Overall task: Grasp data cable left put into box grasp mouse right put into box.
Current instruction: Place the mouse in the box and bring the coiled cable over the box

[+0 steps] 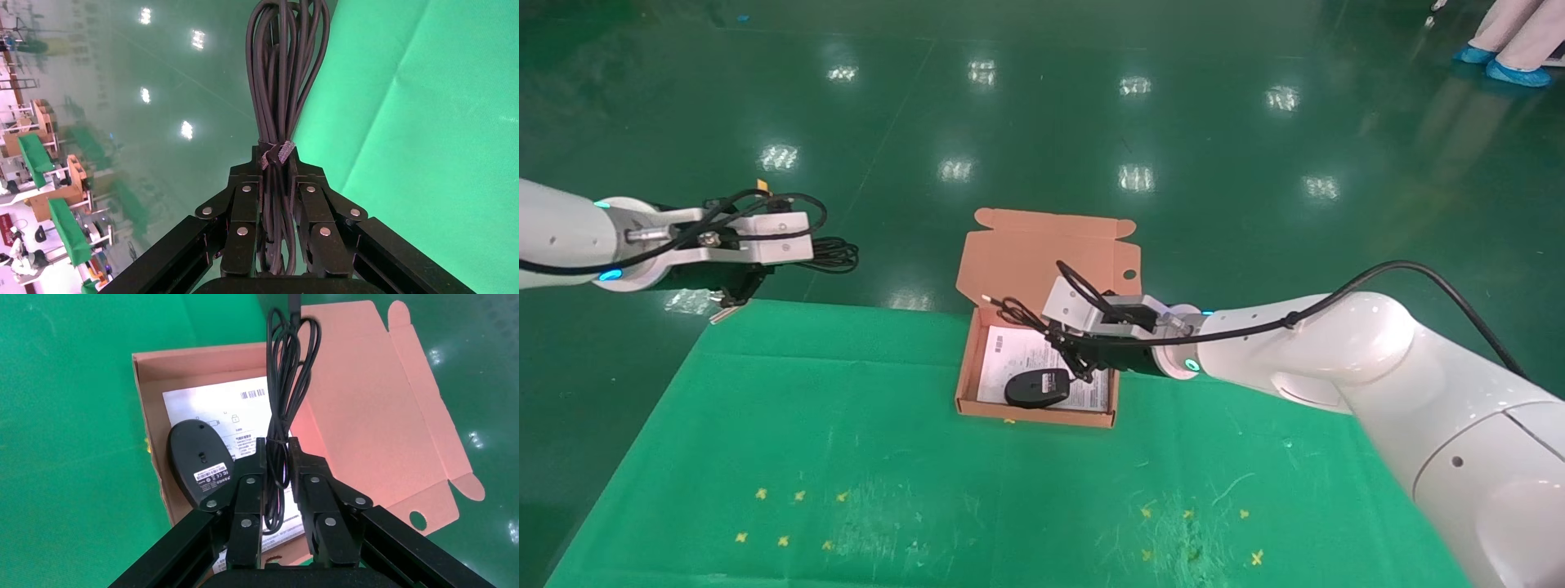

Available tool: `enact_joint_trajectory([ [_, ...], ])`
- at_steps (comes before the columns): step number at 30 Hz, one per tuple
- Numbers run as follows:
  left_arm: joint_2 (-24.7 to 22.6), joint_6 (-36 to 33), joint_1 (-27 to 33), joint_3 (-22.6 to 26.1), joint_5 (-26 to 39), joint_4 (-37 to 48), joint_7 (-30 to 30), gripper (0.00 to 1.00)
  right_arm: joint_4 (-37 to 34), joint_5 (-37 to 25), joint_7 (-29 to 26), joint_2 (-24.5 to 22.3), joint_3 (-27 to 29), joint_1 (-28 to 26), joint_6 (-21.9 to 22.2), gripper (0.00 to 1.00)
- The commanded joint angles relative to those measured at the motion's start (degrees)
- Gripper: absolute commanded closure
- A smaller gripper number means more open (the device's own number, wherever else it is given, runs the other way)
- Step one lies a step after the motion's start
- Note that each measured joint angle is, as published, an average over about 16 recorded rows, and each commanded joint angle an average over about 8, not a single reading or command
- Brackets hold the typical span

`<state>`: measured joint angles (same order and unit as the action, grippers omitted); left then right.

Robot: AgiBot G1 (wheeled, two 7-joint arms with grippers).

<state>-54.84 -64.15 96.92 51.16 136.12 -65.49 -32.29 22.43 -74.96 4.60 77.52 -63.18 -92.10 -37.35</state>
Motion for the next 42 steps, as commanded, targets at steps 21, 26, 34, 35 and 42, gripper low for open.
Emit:
enact_joint_trajectory([
  [21, -9.94, 11.42, -3.89, -0.41, -12.9, 11.15, 14.18, 1.0, 8.47, 1.01, 0.3, -11.66, 1.38, -4.04, -2.1, 0.0],
  [26, -15.64, 15.88, -4.69, -0.4, -16.86, 18.44, 21.24, 1.0, 12.61, 0.45, -1.01, -16.77, 1.7, -5.29, -1.77, 0.0],
  [34, -22.78, 21.98, -6.2, 0.26, -23.88, 27.93, 32.75, 1.0, 20.92, -1.57, -6.89, -24.55, 1.27, -6.19, -0.09, 0.0],
  [35, -23.1, 22.65, -6.44, 0.63, -24.98, 28.39, 33.82, 1.0, 22.17, -1.87, -7.89, -25.53, 1.17, -6.26, 0.12, 0.0],
  [42, -23.81, 26.95, -7.56, 5.53, -32.35, 28.85, 37.47, 1.0, 31.19, -4.49, -15.35, -32.06, 0.3, -6.89, 1.44, 0.0],
])
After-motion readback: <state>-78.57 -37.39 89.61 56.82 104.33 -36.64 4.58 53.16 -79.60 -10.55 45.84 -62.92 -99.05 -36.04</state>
